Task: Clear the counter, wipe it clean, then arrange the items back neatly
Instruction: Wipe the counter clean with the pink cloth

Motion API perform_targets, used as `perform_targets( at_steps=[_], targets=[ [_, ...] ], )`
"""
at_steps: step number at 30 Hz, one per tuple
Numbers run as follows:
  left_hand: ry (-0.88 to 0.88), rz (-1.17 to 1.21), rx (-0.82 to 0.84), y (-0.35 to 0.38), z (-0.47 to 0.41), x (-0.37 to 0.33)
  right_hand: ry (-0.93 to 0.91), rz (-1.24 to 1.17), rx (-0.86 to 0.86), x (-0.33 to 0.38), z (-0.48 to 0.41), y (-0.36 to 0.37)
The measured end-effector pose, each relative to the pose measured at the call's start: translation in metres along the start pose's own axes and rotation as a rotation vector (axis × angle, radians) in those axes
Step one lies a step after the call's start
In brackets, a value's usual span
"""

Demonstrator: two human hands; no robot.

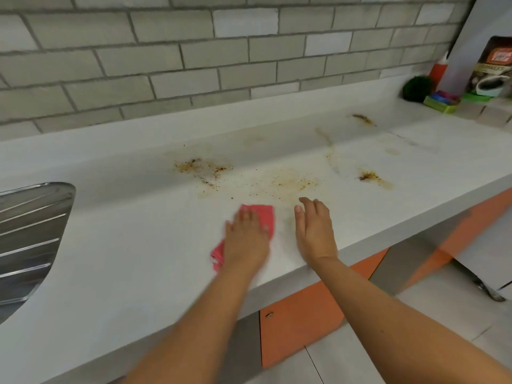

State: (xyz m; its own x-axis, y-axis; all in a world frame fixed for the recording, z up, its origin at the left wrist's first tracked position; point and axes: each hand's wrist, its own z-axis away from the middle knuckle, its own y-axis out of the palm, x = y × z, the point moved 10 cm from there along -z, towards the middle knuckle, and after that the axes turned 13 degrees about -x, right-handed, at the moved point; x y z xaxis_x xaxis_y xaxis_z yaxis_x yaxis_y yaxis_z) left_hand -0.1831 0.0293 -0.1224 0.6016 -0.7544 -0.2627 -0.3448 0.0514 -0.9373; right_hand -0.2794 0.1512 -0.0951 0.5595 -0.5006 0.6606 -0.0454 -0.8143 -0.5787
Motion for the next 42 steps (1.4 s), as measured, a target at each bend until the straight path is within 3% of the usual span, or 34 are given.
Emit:
perform_targets(
  at_steps=[2, 4, 10, 14, 18, 20, 26, 30, 32, 37, 39, 42],
  targets=[
    [0.089, 0.032, 0.036, -0.004, 0.039, -0.018, -0.018, 0.039, 0.050, 0.000, 0.000, 0.005],
    [0.087, 0.018, 0.045, -0.015, 0.063, 0.009, -0.075, 0.111, 0.102, 0.000, 0.002, 0.010],
    [-0.263, -0.086, -0.035, -0.059, 0.051, 0.170, -0.264, 0.156, 0.307, 0.042, 0.030, 0.040],
    [-0.404, -0.135, -0.110, -0.062, 0.011, 0.194, -0.311, 0.168, 0.445, 0.065, 0.049, 0.064],
    [-0.101, -0.002, -0.052, -0.044, 0.018, 0.134, -0.260, 0.206, 0.455, 0.064, 0.047, 0.063],
    [-0.018, 0.034, 0.011, -0.045, 0.021, 0.138, -0.248, 0.265, 0.473, 0.068, 0.047, 0.064],
    [-0.249, -0.069, -0.069, -0.067, -0.053, 0.279, -0.201, 0.552, 0.705, 0.080, 0.040, 0.090],
    [-0.324, -0.100, -0.079, -0.065, -0.108, 0.307, -0.172, 0.646, 0.782, 0.081, 0.039, 0.107],
    [-0.277, -0.068, -0.070, -0.054, -0.127, 0.278, -0.147, 0.677, 0.800, 0.085, 0.032, 0.114],
    [0.145, 0.056, 0.060, -0.026, -0.076, 0.174, -0.085, 0.675, 0.824, 0.088, 0.026, 0.123],
    [0.151, 0.072, 0.028, -0.038, -0.074, 0.199, -0.072, 0.672, 0.817, 0.088, 0.025, 0.121],
    [-0.018, -0.012, -0.038, -0.050, -0.125, 0.277, -0.030, 0.653, 0.810, 0.090, 0.024, 0.117]
  ],
)
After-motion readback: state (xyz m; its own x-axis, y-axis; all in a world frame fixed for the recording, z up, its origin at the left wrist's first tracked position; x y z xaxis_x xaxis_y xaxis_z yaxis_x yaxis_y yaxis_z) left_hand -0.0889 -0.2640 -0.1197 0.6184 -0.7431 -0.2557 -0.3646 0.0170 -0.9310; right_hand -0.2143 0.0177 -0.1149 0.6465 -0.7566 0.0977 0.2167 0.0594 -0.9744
